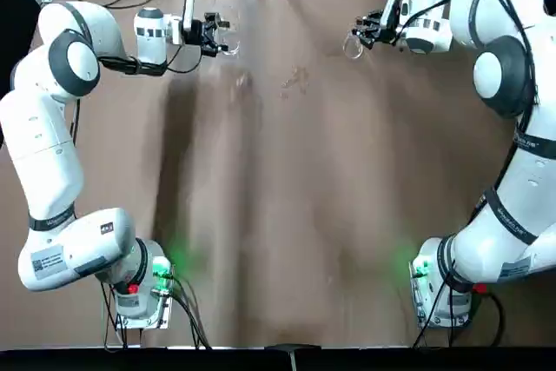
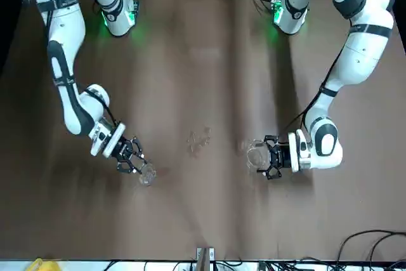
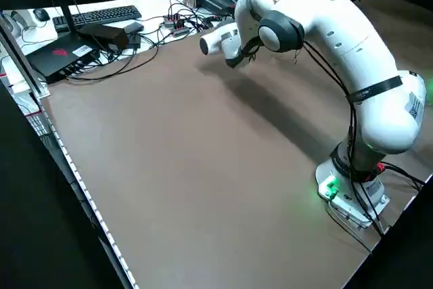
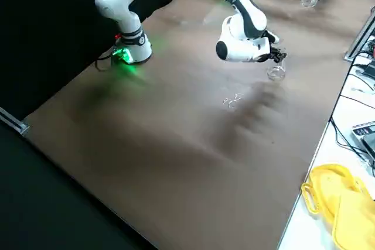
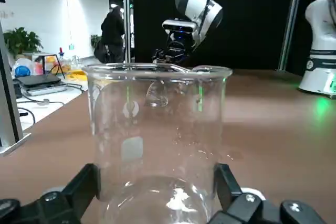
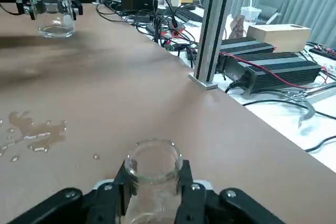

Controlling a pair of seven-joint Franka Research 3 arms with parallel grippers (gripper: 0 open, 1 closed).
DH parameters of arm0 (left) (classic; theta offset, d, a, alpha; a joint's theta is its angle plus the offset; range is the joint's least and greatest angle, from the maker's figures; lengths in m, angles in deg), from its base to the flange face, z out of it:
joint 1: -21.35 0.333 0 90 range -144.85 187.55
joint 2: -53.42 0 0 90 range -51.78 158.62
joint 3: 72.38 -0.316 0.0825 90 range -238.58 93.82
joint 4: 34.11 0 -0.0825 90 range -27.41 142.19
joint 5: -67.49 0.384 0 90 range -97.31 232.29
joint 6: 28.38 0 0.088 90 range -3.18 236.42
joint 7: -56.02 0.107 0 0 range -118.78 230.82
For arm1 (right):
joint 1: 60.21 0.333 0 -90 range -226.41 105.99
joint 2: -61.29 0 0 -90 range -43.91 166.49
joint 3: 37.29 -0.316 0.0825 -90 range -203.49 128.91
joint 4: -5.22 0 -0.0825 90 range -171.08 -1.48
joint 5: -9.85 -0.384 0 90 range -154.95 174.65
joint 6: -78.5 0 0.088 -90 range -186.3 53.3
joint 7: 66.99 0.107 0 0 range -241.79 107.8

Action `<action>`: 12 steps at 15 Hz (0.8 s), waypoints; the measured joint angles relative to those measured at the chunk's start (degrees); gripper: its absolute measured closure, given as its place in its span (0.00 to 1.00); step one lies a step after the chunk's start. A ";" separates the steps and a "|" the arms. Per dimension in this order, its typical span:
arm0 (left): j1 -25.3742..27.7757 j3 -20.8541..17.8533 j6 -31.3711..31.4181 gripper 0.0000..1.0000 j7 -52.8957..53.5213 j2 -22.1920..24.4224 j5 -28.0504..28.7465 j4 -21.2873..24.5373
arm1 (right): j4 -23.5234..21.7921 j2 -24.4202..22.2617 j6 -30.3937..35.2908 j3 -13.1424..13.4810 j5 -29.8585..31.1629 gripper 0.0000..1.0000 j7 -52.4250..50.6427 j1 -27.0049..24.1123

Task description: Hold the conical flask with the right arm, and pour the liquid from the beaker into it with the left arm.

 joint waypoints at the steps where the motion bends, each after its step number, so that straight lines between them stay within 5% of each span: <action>1: 0.05 -0.76 -1.10 0.04 1.07 -0.44 -0.67 -0.02 | -0.55 -0.03 1.76 -0.04 0.40 0.61 -0.44 -1.09; 5: 0.01 -3.94 -4.10 0.04 6.29 -2.41 -2.51 -0.06 | -2.56 -0.56 8.32 -0.35 6.30 0.61 -0.38 -6.24; 9: -0.01 -6.17 -4.46 0.04 8.29 -4.46 -3.26 -0.11 | -3.39 -2.14 8.07 -0.43 13.82 0.61 6.16 -7.74; 12: -0.01 -6.86 -4.48 0.04 8.55 -6.16 -4.31 -0.24 | -3.80 -3.40 10.84 -0.11 23.19 0.61 13.14 -10.68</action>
